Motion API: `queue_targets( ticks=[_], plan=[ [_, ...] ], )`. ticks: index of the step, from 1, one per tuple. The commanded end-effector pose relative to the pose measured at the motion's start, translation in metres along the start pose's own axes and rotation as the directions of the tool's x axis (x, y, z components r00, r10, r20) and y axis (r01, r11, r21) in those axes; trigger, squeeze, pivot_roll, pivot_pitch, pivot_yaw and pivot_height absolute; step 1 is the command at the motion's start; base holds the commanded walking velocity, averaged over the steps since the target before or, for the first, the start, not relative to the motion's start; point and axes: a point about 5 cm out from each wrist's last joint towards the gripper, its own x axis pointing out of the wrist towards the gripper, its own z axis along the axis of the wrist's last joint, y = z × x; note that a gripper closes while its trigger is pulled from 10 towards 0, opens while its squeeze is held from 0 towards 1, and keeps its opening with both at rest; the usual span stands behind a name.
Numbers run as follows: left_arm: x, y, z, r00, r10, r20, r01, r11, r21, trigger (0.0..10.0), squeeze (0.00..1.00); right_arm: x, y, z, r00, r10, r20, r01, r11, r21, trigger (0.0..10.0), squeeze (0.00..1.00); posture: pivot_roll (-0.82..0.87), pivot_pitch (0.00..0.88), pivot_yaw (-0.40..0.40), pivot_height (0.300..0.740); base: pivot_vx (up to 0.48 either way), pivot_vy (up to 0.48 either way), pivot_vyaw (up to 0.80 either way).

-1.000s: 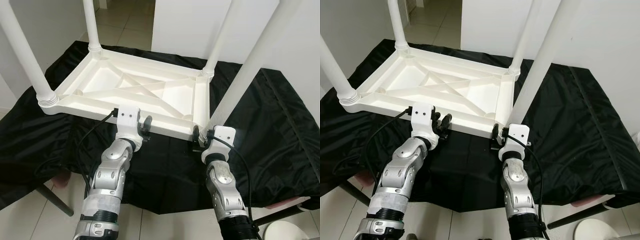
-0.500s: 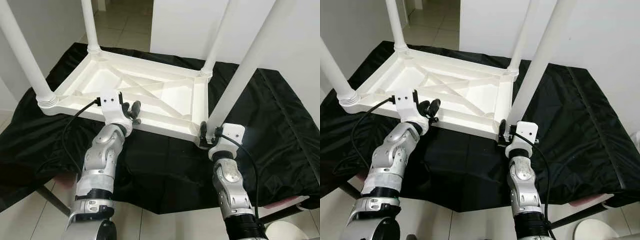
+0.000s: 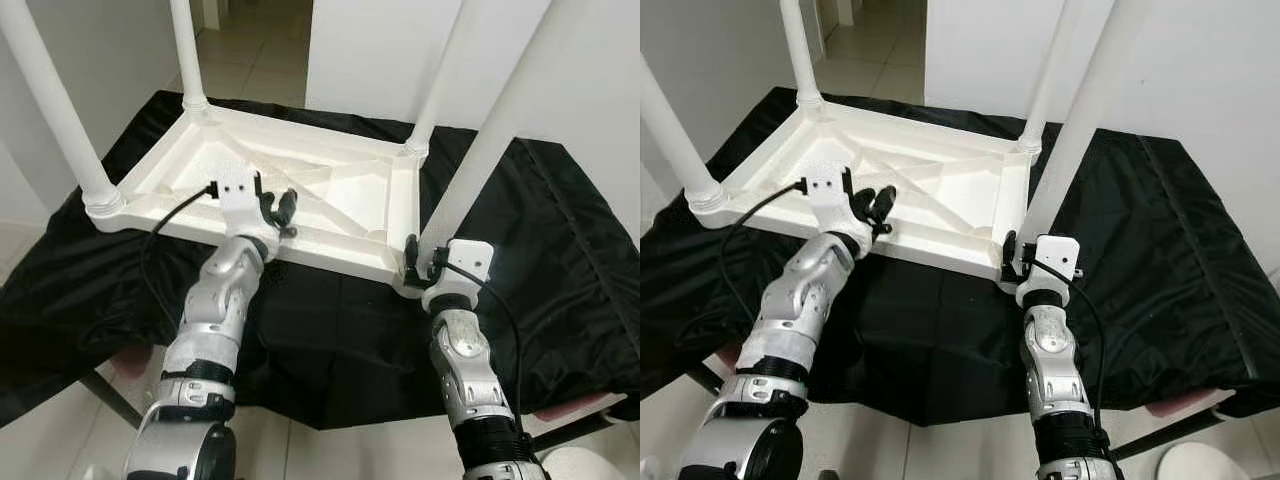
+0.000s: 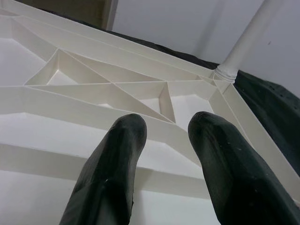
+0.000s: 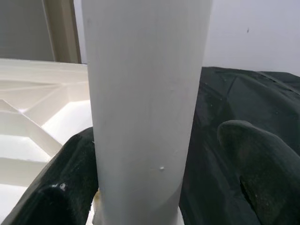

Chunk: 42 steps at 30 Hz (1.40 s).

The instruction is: Building children table

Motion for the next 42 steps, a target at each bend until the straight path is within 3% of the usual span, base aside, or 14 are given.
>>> queue_targets(
  ticks=[1, 4, 10, 21, 28, 30, 31, 33, 34, 36, 38, 39, 41, 42],
  plan=[
    [-0.002, -0.009, -0.003, 0.988, -0.156, -0.011, 0.156, 0.987, 0.033, 10.0, 0.0, 0.002, -0.001, 0.001, 1.0, -0.001, 0.013, 0.001, 1.0, 0.007, 10.0, 0.0, 0.02, 0.0, 0.014, 0.74, 0.0, 0.0, 0.0],
    [-0.004, -0.001, -0.004, 0.992, -0.124, -0.019, 0.125, 0.99, 0.058, 10.0, 0.0, 0.004, 0.006, 0.003, 0.999, 0.032, 0.035, -0.033, 0.999, 0.02, 10.0, 0.0, 0.04, 0.0, 0.061, 0.74, 0.0, 0.0, 0.0],
    [-0.007, -0.004, -0.009, 0.987, -0.154, -0.048, 0.158, 0.982, 0.108, 10.0, 0.0, 0.006, 0.01, 0.002, 0.998, 0.048, 0.042, -0.049, 0.998, 0.025, 10.0, 0.0, 0.05, 0.0, 0.082, 0.74, 0.0, 0.0, 0.0],
    [-0.009, -0.01, -0.008, 0.978, -0.207, -0.036, 0.21, 0.956, 0.205, 10.0, 0.0, 0.009, 0.025, -0.002, 0.992, 0.127, 0.025, -0.128, 0.991, 0.046, 10.0, 0.0, 0.08, 0.0, 0.004, 0.74, 0.0, 0.0, 0.0],
    [-0.014, -0.019, -0.019, 0.965, -0.248, -0.082, 0.261, 0.932, 0.251, 10.0, 0.0, 0.011, 0.025, 0.0, 0.975, 0.223, 0.022, -0.223, 0.975, 0.023, 10.0, 0.0, 0.05, 0.0, 0.023, 0.74, 0.0, 0.0, 0.0],
    [-0.021, -0.029, -0.029, 0.94, -0.315, -0.13, 0.339, 0.898, 0.279, 10.0, 0.0, 0.011, 0.02, -0.001, 0.954, 0.3, 0.007, -0.3, 0.954, 0.014, 10.0, 0.0, 0.05, 0.0, 0.026, 0.74, 0.0, 0.0, 0.0],
    [-0.021, -0.029, -0.029, 0.94, -0.315, -0.13, 0.339, 0.898, 0.279, 10.0, 0.0, 0.011, 0.02, -0.001, 0.954, 0.3, 0.007, -0.3, 0.954, 0.014, 10.0, 0.0, 0.05, 0.0, 0.026, 0.74, 0.0, 0.0, 0.0],
    [-0.028, -0.037, -0.037, 0.911, -0.378, -0.166, 0.412, 0.857, 0.309, 10.0, 0.0, 0.011, 0.014, -0.001, 0.935, 0.355, -0.005, -0.355, 0.935, 0.002, 10.0, 0.0, 0.05, 0.0, 0.02, 0.74, 0.0, 0.0, 0.0],
    [-0.028, -0.037, -0.037, 0.911, -0.378, -0.166, 0.412, 0.857, 0.309, 10.0, 0.0, 0.011, 0.014, -0.001, 0.935, 0.355, -0.005, -0.355, 0.935, 0.002, 10.0, 0.0, 0.05, 0.0, 0.02, 0.74, 0.0, 0.0, 0.0],
    [-0.042, -0.056, -0.036, 0.818, -0.541, -0.197, 0.574, 0.789, 0.218, 10.0, 0.0, 0.012, 0.007, -0.002, 0.883, 0.468, -0.036, -0.468, 0.883, -0.013, 10.0, 0.0, 0.04, 0.0, 0.025, 0.74, 0.0, 0.0, 0.0],
    [-0.042, -0.056, -0.036, 0.818, -0.541, -0.197, 0.574, 0.789, 0.218, 10.0, 0.0, 0.012, 0.007, -0.002, 0.883, 0.468, -0.036, -0.468, 0.883, -0.013, 10.0, 0.0, 0.04, 0.0, 0.025, 0.74, 0.0, 0.0, 0.0],
    [-0.051, -0.073, -0.035, 0.735, -0.649, -0.199, 0.677, 0.722, 0.146, 10.0, 0.0, 0.016, 0.001, -0.001, 0.838, 0.542, -0.055, -0.543, 0.839, -0.006, 10.0, 0.0, 0.04, 0.0, 0.022, 0.74, 0.0, 0.0, 0.0],
    [-0.051, -0.077, -0.035, 0.721, -0.663, -0.201, 0.691, 0.707, 0.15, 10.0, 0.0, 0.018, -0.001, -0.001, 0.826, 0.561, -0.061, -0.562, 0.827, -0.003, 10.0, 0.0, 0.04, 0.0, 0.02, 0.74, 0.0, 0.0, 0.0],
    [-0.052, -0.085, -0.034, 0.696, -0.69, -0.197, 0.717, 0.681, 0.15, 10.0, 0.0, 0.022, -0.003, -0.002, 0.786, 0.611, -0.088, -0.613, 0.79, 0.011, 10.0, 0.0, 0.04, 0.0, 0.014, 0.74, 0.0, 0.0, 0.0]
  ],
)
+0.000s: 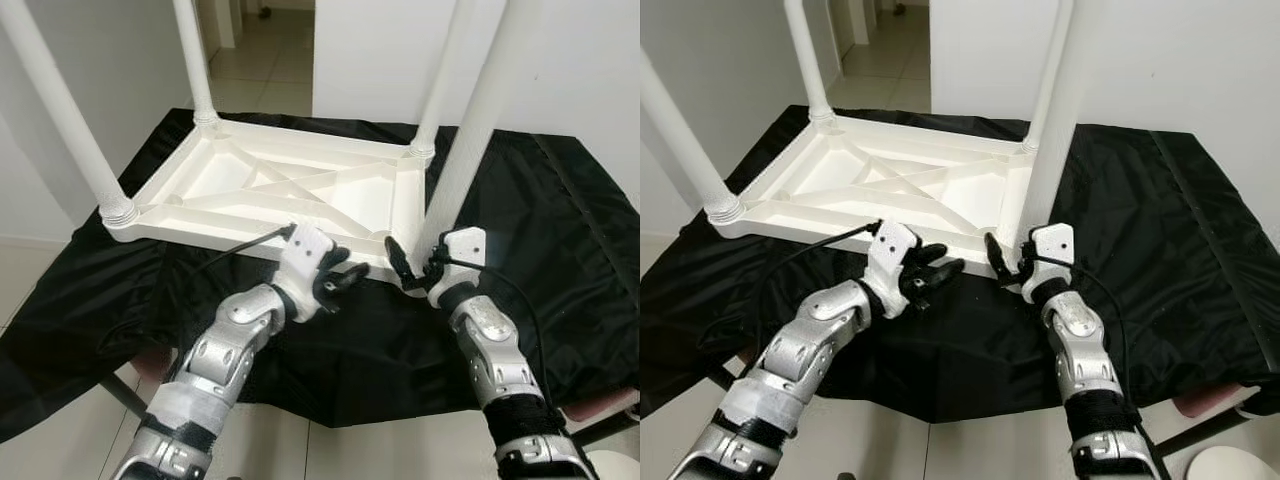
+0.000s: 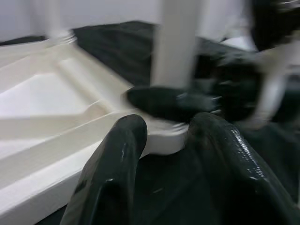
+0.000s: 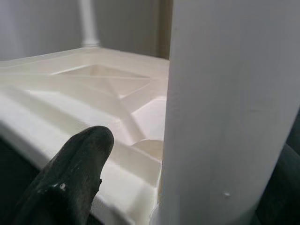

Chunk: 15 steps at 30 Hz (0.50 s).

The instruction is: Building children table

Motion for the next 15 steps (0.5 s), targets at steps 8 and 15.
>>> queue_targets(
  ticks=[8, 15],
  plan=[
    [0.007, -0.014, 0.004, 0.99, -0.144, 0.007, 0.144, 0.99, -0.005, 10.0, 0.0, 0.008, -0.006, -0.004, 0.979, 0.185, -0.083, -0.184, 0.983, 0.017, 10.0, 0.0, 0.03, 0.0, 0.021, 0.74, 0.0, 0.0, 0.0],
    [0.006, -0.015, 0.005, 0.988, -0.156, 0.002, 0.156, 0.988, -0.001, 10.0, 0.0, 0.004, -0.015, -0.014, 0.963, 0.216, -0.159, -0.214, 0.976, 0.025, 0.0, 0.0, 0.03, 0.0, 0.006, 0.74, 0.0, 0.0, 0.0]
  ],
)
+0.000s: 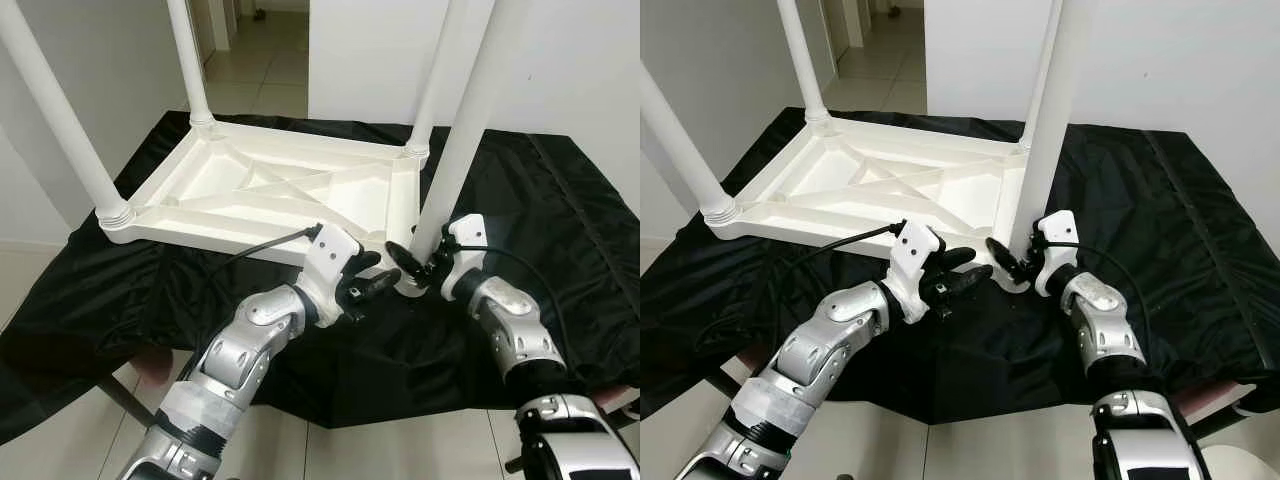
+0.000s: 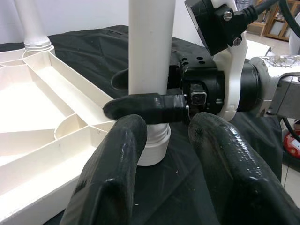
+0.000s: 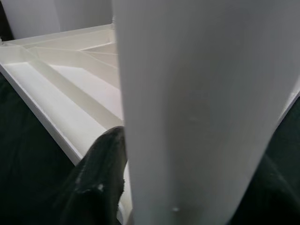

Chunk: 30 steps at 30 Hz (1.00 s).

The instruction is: Building children table

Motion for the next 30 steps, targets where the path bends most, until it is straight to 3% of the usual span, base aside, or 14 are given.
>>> queue_targets(
  ticks=[1, 6, 10, 11, 12, 13, 16, 17, 19, 22, 25, 27, 29, 30],
  plan=[
    [-0.001, -0.006, 0.001, 0.994, -0.11, -0.008, 0.11, 0.994, 0.0, 10.0, 0.0, 0.0, 0.008, -0.012, 0.997, 0.057, -0.054, -0.056, 0.998, 0.018, 0.0, 0.0, 0.03, 0.0, 0.006, 0.74, 0.0, 0.0, 0.0],
    [-0.003, -0.003, -0.002, 0.998, -0.061, -0.016, 0.062, 0.998, 0.018, 10.0, 0.0, -0.005, 0.011, -0.016, 0.999, 0.008, -0.035, -0.005, 0.996, 0.084, 0.0, 0.0, 0.02, 0.0, -0.002, 0.74, 0.0, 0.0, 0.0],
    [-0.004, 0.0, -0.004, 0.999, -0.043, -0.022, 0.044, 0.999, 0.027, 10.0, 0.0, -0.006, 0.011, -0.017, 0.999, -0.039, -0.031, 0.041, 0.996, 0.078, 0.0, 0.0, 0.02, 0.0, -0.009, 0.74, 0.0, 0.0, 0.0],
    [-0.004, 0.002, -0.003, 0.999, -0.033, -0.017, 0.033, 0.999, 0.026, 10.0, 0.0, -0.005, 0.012, -0.016, 0.997, -0.077, -0.026, 0.079, 0.994, 0.08, 4.6, 0.0, 0.01, 0.0, -0.011, 0.74, 0.0, 0.0, 0.0],
    [-0.004, 0.005, -0.001, 1.0, -0.019, -0.012, 0.019, 0.999, 0.027, 10.0, 0.0, -0.005, 0.013, -0.016, 0.993, -0.117, -0.027, 0.119, 0.99, 0.074, 4.6, 0.0, 0.01, 0.0, -0.011, 0.74, 0.0, 0.0, 0.0],
    [-0.004, 0.009, 0.0, 1.0, 0.003, -0.006, -0.003, 1.0, 0.03, 10.0, 0.0, -0.004, 0.016, -0.015, 0.986, -0.168, -0.016, 0.169, 0.982, 0.084, 10.0, 0.0, 0.01, 0.0, -0.011, 0.74, 0.0, 0.0, 0.0],
    [-0.005, 0.016, 0.002, 0.999, 0.045, 0.006, -0.045, 0.999, 0.03, 10.0, 0.0, -0.004, 0.022, -0.012, 0.963, -0.268, 0.01, 0.266, 0.959, 0.098, 10.0, 0.0, 0.01, 0.0, -0.01, 0.74, 0.0, 0.0, 0.0],
    [-0.005, 0.023, 0.006, 0.996, 0.088, 0.02, -0.089, 0.996, 0.025, 10.0, 0.0, -0.004, 0.029, -0.013, 0.932, -0.362, -0.006, 0.359, 0.925, 0.124, 10.0, 0.0, 0.0, 0.0, -0.007, 0.74, 0.0, 0.0, 0.0],
    [-0.006, 0.025, 0.006, 0.995, 0.097, 0.023, -0.098, 0.995, 0.023, 10.0, 0.0, -0.005, 0.031, -0.013, 0.925, -0.38, -0.014, 0.378, 0.917, 0.129, 10.0, 0.0, 0.0, 0.0, -0.007, 0.74, 0.0, 0.0, 0.0],
    [-0.005, 0.028, 0.01, 0.991, 0.122, 0.045, -0.123, 0.992, 0.013, 10.0, 0.0, -0.004, 0.046, -0.018, 0.87, -0.49, -0.061, 0.492, 0.85, 0.188, 10.0, 0.0, 0.01, 0.0, -0.012, 0.74, 0.0, 0.0, 0.0],
    [-0.005, 0.029, 0.011, 0.991, 0.127, 0.05, -0.128, 0.992, 0.014, 10.0, 0.0, -0.004, 0.053, -0.02, 0.846, -0.528, -0.076, 0.532, 0.823, 0.201, 10.0, 0.0, 0.01, 0.0, -0.013, 0.74, 0.0, 0.0, 0.0],
    [-0.003, 0.029, 0.013, 0.989, 0.132, 0.058, -0.134, 0.991, 0.018, 10.0, 0.0, 0.001, 0.067, -0.021, 0.8, -0.589, -0.115, 0.597, 0.762, 0.252, 10.0, 0.0, 0.01, 0.0, -0.018, 0.74, 0.0, 0.0, 0.0],
    [-0.003, 0.029, 0.013, 0.989, 0.132, 0.058, -0.134, 0.991, 0.018, 10.0, 0.0, 0.001, 0.067, -0.021, 0.8, -0.589, -0.115, 0.597, 0.762, 0.252, 10.0, 0.0, 0.01, 0.0, -0.018, 0.74, 0.0, 0.0, 0.0],
    [-0.003, 0.03, 0.014, 0.989, 0.135, 0.062, -0.137, 0.99, 0.018, 10.0, 0.0, 0.004, 0.074, -0.02, 0.783, -0.608, -0.131, 0.618, 0.734, 0.282, 10.0, 0.0, 0.01, 0.0, -0.017, 0.74, 0.0, 0.0, 0.0]
  ],
)
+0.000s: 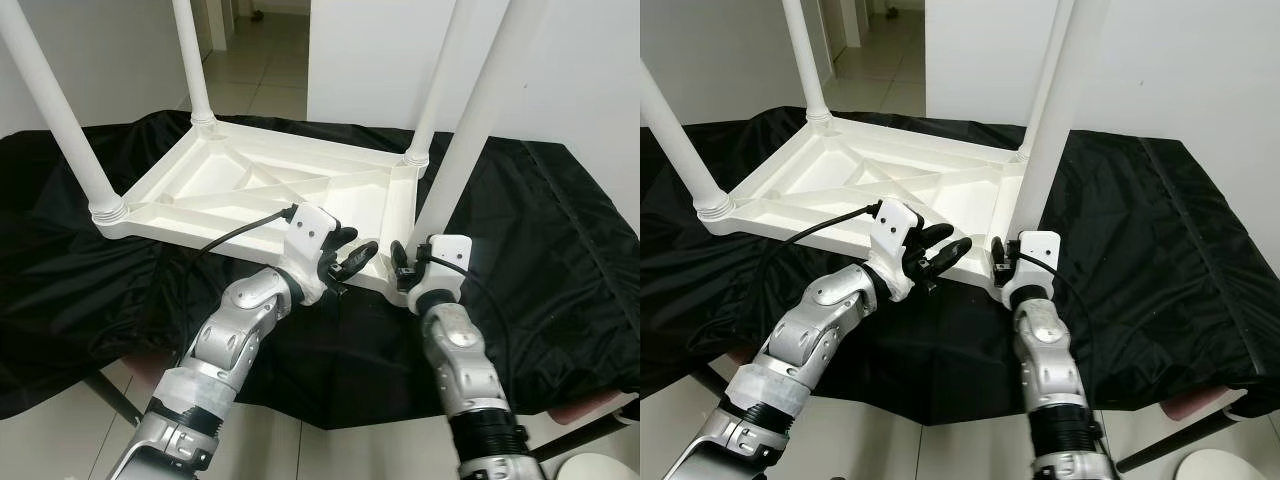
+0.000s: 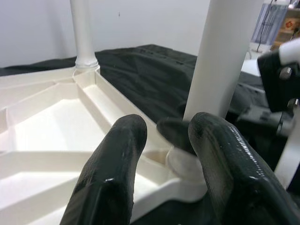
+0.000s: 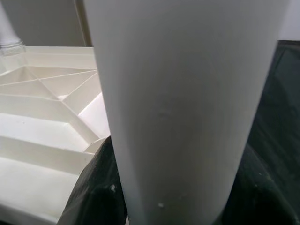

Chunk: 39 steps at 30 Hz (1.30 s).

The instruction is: Building children table

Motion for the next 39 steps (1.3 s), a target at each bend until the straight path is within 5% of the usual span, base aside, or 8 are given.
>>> queue_targets(
  ticks=[1, 3, 9, 10, 23, 24, 30, 39],
  plan=[
    [0.002, 0.002, 0.004, 1.0, 0.016, 0.015, -0.016, 1.0, 0.008, 10.0, 0.0, -0.007, 0.003, -0.018, 0.994, -0.055, -0.097, 0.062, 0.995, 0.073, 10.0, 0.0, 0.01, 0.0, -0.017, 0.74, 0.0, 0.0, 0.0],
    [-0.003, 0.008, 0.006, 0.999, 0.027, 0.016, -0.028, 1.0, 0.012, 10.0, 0.0, -0.007, 0.02, -0.008, 0.999, 0.001, -0.047, -0.001, 1.0, 0.007, 10.0, 0.0, 0.01, 0.0, -0.012, 0.74, 0.0, 0.0, 0.0],
    [-0.005, 0.012, 0.004, 0.999, 0.041, 0.011, -0.042, 0.999, 0.016, 10.0, 0.0, -0.009, 0.019, -0.001, 0.999, 0.015, -0.03, -0.014, 1.0, 0.017, 10.0, 0.15, 0.01, 0.0, -0.011, 0.74, 0.0, 0.0, 0.0],
    [-0.006, 0.013, 0.004, 0.999, 0.049, 0.009, -0.049, 0.999, 0.02, 10.0, 0.0, -0.01, 0.015, 0.0, 1.0, 0.011, -0.025, -0.011, 1.0, 0.014, 10.0, 1.0, 0.01, 0.0, -0.012, 0.74, 0.0, 0.0, 0.0],
    [-0.018, 0.013, 0.001, 0.997, 0.078, -0.002, -0.078, 0.997, 0.019, 10.0, 0.0, -0.012, -0.024, 0.009, 0.99, 0.144, -0.003, -0.144, 0.989, -0.045, 10.0, 1.0, 0.03, 0.0, -0.029, 0.74, 0.0, 0.0, 0.0],
    [-0.018, 0.012, 0.0, 0.997, 0.074, -0.007, -0.074, 0.997, 0.023, 10.0, 0.0, -0.011, -0.03, 0.011, 0.983, 0.186, -0.006, -0.186, 0.98, -0.075, 10.0, 0.0, 0.03, 0.0, -0.032, 0.74, 0.0, 0.0, 0.0],
    [-0.019, 0.007, -0.003, 0.998, 0.053, -0.031, -0.051, 0.997, 0.062, 10.0, 0.0, -0.005, -0.043, 0.018, 0.949, 0.314, -0.036, -0.316, 0.936, -0.154, 10.0, 0.0, 0.04, 0.0, -0.032, 0.74, 0.0, 0.0, 0.0],
    [-0.013, -0.002, -0.001, 1.0, 0.009, -0.029, -0.007, 0.997, 0.073, 10.0, 0.0, 0.015, -0.048, 0.016, 0.81, 0.55, -0.202, -0.586, 0.769, -0.254, 10.0, 0.0, 0.04, 0.0, -0.024, 0.74, 0.0, 0.0, 0.0]
  ],
)
